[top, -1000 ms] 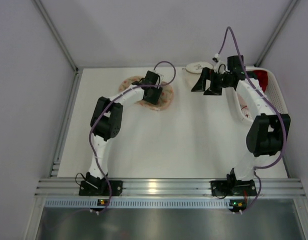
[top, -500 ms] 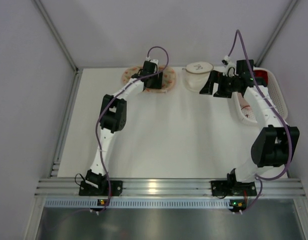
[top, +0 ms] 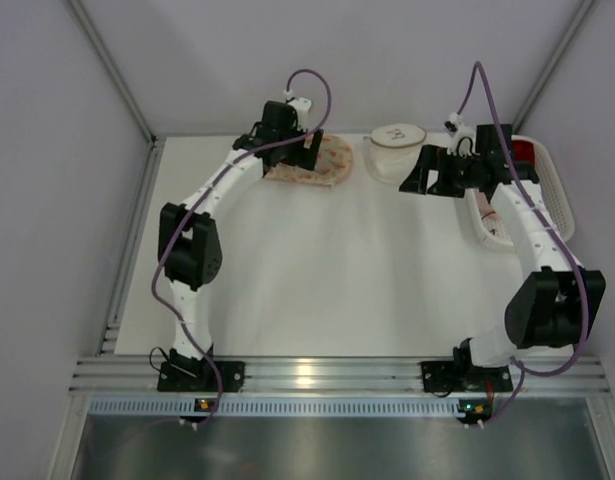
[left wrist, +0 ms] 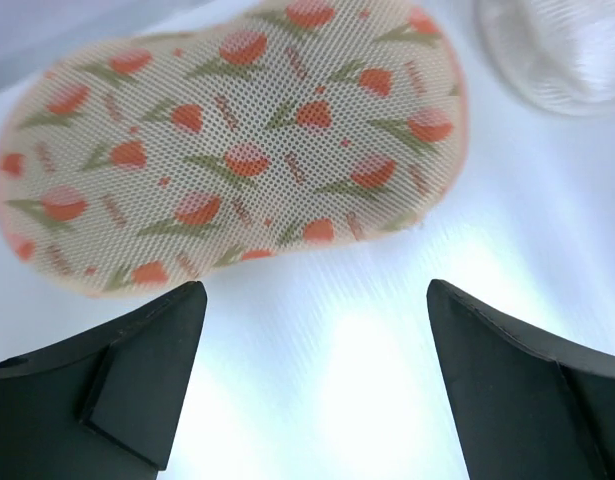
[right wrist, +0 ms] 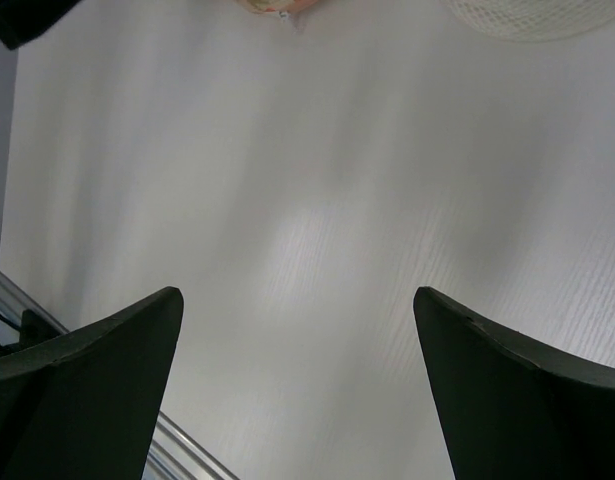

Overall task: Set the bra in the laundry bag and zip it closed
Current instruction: Reset both arms

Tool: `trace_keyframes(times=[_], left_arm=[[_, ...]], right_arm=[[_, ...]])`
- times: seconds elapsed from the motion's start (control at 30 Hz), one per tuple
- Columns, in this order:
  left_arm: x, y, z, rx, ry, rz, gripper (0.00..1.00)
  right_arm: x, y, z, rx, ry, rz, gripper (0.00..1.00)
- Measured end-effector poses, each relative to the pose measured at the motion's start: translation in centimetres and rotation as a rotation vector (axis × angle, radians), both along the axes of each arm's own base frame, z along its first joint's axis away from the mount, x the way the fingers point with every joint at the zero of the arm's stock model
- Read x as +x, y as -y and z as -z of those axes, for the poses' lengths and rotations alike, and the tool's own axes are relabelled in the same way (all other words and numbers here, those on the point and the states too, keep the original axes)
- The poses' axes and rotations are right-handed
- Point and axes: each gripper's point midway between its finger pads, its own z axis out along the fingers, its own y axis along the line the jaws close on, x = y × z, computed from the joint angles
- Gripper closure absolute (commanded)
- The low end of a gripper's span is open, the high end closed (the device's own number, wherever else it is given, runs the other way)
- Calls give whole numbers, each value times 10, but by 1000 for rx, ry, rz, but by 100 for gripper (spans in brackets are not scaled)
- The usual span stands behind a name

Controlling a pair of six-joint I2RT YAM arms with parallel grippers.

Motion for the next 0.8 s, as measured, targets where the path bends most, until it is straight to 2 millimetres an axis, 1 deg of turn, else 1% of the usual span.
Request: trace_keyframes(times=[0.07,0.13,0.17,0.23,0.27,0.33,0.37,0.4,0.5,0.57,0.6,0.67,0.7,0.8], left_arm=[[-18,-6,-42,-1,50,36,2],[-36,-13,-75,-5,92,53,2],[-48,-19,-85,-2,104,59,2],[-79,-31,-94,3,97,69,2],[-90,-35,-92,7,83,74,2],[-115,-44,-82,14,50,82,2],[-129,-49,-69,24,13,87,2],[-140,-53,-58,34,-13,88,2],[-178,-70,-16,83,-132,91,2],[-196,-79,4,109,-183,91,2],[-204,-83,11,121,-201,91,2],[-218,-92,19,138,-219,87,2],[-223,-94,19,140,-220,85,2],[-232,-99,11,132,-195,83,2]], right_arm=[[-9,-2,-3,-10,19,-23,1],[-15,-4,-6,-25,42,-51,1],[-18,-6,-7,-32,52,-66,1],[-24,-10,-4,-55,72,-104,1],[-28,-11,-2,-64,74,-119,1],[-38,-14,7,-92,73,-157,1],[-43,-16,13,-104,69,-176,1],[-48,-19,18,-116,67,-195,1],[-68,-29,38,-151,43,-259,1],[-83,-36,51,-173,27,-302,1],[-89,-39,58,-186,17,-319,1],[-100,-44,68,-206,4,-351,1],[-105,-46,72,-215,-2,-364,1],[-115,-52,79,-233,-7,-395,1]])
